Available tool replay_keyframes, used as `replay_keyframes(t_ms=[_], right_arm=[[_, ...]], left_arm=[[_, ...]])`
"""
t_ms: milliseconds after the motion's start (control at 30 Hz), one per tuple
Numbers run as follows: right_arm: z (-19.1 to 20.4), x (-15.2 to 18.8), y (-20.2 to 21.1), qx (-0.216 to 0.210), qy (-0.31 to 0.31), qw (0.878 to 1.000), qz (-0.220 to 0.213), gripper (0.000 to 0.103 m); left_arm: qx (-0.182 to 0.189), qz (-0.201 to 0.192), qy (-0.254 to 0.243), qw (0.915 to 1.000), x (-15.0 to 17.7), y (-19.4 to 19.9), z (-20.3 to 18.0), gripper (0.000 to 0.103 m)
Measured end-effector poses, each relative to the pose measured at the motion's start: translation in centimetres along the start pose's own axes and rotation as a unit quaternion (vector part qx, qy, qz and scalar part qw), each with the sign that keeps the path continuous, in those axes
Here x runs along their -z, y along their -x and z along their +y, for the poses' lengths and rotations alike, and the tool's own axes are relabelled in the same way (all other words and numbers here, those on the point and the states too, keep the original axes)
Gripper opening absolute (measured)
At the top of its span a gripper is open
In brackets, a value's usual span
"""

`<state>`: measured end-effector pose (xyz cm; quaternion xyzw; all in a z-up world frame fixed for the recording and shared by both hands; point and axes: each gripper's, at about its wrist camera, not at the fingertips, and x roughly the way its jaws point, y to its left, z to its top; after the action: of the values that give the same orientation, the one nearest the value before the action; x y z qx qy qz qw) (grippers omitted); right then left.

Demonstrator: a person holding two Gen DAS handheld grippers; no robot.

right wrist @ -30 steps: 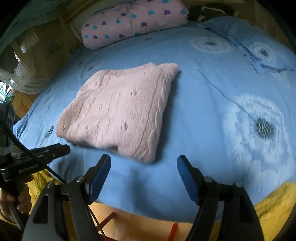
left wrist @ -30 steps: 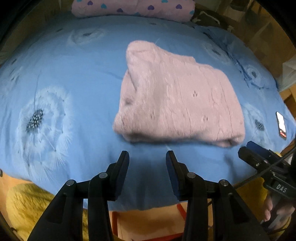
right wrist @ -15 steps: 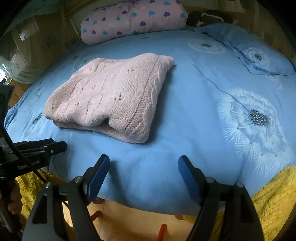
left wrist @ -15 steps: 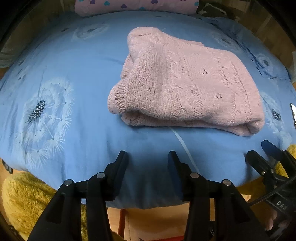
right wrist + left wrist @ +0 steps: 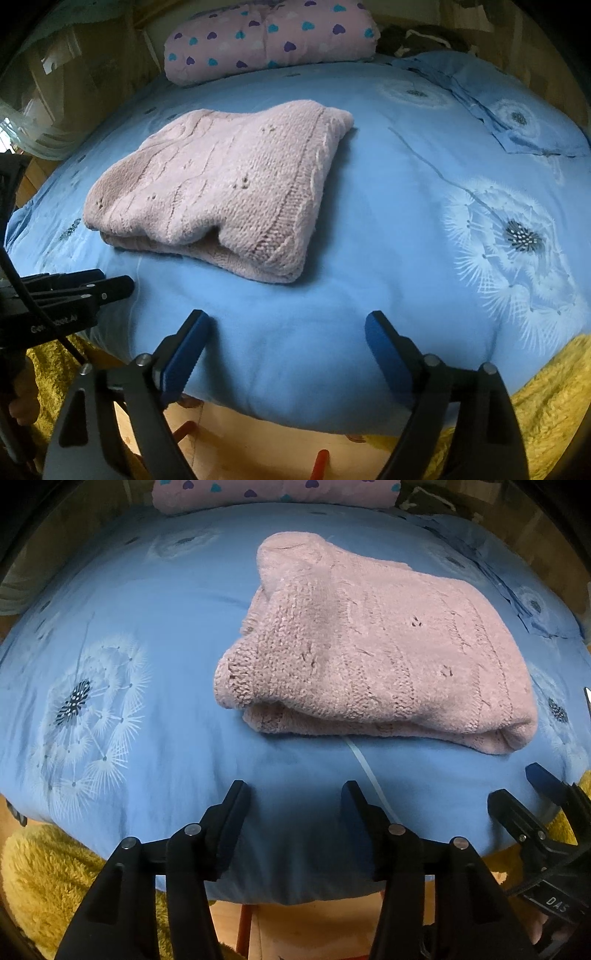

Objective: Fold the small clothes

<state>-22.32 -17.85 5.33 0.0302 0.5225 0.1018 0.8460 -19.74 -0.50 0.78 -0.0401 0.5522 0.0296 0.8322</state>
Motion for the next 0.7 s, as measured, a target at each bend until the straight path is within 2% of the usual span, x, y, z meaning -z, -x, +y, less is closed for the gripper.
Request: replay_keyframes(t_ms=[167,467,700], right_arm=[[-0.16,0.12,0.08,-0.004,-0.013,1.000,-0.009,0.089],[0.36,0.54,-0.03,0.013,0.004,1.000,-0.019,0.089],[0.04,0.46,0.08,0.006,-0.006,1.000,-0.021,0.089]], left_arm=[[0.000,-0.004,0.010,0.9999,-0.32,-0.56,0.14,0.050],[-0.008,-0.006,0.011,0.9999,-0.40,-0.79,-0.29,0.050],[-0.009,-0.007,0.012,0.9999,-0.30,-0.74,-0.36,0.051]])
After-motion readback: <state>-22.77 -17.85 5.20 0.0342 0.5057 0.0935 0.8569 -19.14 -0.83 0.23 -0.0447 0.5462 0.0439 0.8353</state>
